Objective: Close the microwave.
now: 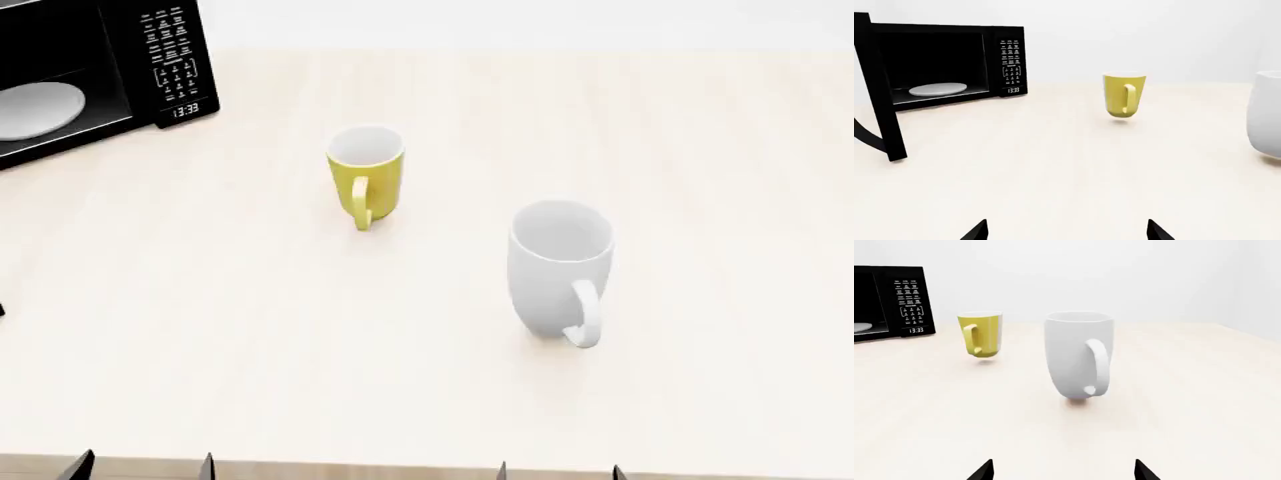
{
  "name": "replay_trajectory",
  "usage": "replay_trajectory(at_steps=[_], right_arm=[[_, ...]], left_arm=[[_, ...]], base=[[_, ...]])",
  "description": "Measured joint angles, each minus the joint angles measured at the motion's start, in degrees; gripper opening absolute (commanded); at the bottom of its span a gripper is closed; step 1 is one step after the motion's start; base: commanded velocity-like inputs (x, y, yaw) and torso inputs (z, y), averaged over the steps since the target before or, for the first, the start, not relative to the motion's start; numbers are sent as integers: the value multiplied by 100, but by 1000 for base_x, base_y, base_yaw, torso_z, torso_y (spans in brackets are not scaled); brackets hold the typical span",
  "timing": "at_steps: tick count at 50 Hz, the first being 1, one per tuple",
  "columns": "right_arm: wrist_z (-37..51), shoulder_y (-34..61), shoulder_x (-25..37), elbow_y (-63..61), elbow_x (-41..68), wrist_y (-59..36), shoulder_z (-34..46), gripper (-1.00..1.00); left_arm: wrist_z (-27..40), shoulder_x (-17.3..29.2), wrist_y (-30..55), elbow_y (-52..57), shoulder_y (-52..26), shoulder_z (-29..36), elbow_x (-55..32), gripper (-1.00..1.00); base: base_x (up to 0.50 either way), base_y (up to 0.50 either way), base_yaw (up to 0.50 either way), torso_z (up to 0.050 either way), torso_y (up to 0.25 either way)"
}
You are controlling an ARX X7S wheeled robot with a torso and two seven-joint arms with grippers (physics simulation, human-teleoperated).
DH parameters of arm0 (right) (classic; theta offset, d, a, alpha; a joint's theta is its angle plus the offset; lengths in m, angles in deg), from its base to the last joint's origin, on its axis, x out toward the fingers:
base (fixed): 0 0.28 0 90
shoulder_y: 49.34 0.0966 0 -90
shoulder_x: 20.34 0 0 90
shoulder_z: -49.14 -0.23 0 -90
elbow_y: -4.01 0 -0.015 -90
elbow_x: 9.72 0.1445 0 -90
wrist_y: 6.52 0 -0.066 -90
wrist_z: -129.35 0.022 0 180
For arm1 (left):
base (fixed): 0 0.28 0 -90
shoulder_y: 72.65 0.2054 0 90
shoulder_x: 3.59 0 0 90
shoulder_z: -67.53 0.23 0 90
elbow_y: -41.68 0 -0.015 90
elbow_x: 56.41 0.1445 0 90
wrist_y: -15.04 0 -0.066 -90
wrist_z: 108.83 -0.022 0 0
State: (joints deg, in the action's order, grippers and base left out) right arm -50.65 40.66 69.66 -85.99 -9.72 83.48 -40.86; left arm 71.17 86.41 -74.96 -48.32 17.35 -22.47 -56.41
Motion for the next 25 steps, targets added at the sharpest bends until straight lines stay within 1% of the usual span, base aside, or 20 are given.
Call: replay_trajectory(at_steps=[21, 25], right_arm=[[311, -18, 280, -34, 283, -37, 360, 100], [475, -59, 349, -182, 150, 245, 425, 100]], left_arm=[[303, 299, -199, -143, -22, 362, -164, 100], [457, 367, -353, 42, 42, 413, -41, 100]], base=[[0, 0, 0, 0, 0], [0, 0, 0, 0, 0]])
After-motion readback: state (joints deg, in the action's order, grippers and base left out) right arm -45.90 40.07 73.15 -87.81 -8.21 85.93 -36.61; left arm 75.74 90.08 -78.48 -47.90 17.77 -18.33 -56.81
